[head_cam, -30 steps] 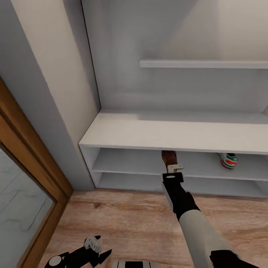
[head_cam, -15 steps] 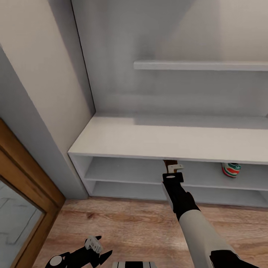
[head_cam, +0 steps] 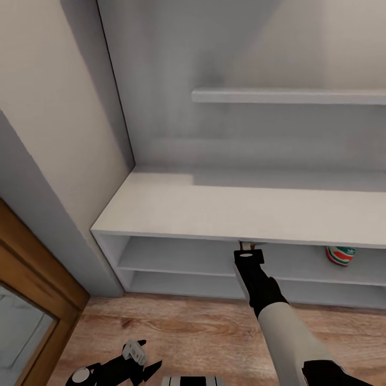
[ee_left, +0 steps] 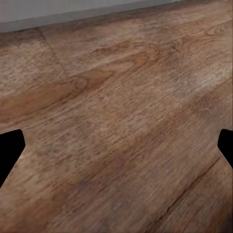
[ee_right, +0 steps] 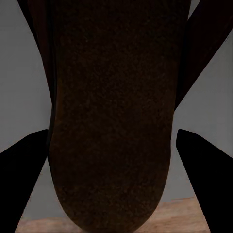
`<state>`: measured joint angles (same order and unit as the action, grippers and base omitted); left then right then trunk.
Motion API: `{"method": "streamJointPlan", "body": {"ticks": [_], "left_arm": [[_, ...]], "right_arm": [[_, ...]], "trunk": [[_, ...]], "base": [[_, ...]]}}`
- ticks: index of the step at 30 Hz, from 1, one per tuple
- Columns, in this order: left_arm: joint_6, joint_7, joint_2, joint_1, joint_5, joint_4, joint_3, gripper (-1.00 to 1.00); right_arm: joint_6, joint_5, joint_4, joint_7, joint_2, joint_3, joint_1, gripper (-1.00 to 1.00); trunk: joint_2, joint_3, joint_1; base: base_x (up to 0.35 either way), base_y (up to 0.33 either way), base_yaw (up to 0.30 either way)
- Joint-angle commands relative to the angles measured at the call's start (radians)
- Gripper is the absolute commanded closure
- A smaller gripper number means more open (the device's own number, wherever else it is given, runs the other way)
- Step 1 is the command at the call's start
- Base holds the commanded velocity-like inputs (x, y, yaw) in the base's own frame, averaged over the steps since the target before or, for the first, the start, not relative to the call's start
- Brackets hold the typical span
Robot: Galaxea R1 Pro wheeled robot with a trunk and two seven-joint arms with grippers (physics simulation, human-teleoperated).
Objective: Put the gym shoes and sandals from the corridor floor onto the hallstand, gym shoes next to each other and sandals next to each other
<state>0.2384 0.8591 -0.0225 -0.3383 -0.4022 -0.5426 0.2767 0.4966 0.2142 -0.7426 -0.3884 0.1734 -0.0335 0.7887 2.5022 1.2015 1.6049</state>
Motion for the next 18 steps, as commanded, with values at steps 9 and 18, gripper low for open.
{"method": "streamJointPlan", "body": {"ticks": [9, 18], "left_arm": [[0.006, 0.005, 0.001, -0.001, -0.010, 0.000, 0.007, -1.00], [0.006, 0.005, 0.001, -0.001, -0.010, 0.000, 0.007, -1.00]], "right_arm": [[0.010, 0.033, -0.006, 0.003, 0.001, 0.000, 0.001, 1.00], [0.010, 0.033, -0.006, 0.002, 0.001, 0.000, 0.001, -1.00]], "trunk": [[0.000, 0.001, 0.000], [0.000, 0.001, 0.000]], "base": [[0.080, 0.000, 0.000], [0.005, 0.000, 0.000]]}}
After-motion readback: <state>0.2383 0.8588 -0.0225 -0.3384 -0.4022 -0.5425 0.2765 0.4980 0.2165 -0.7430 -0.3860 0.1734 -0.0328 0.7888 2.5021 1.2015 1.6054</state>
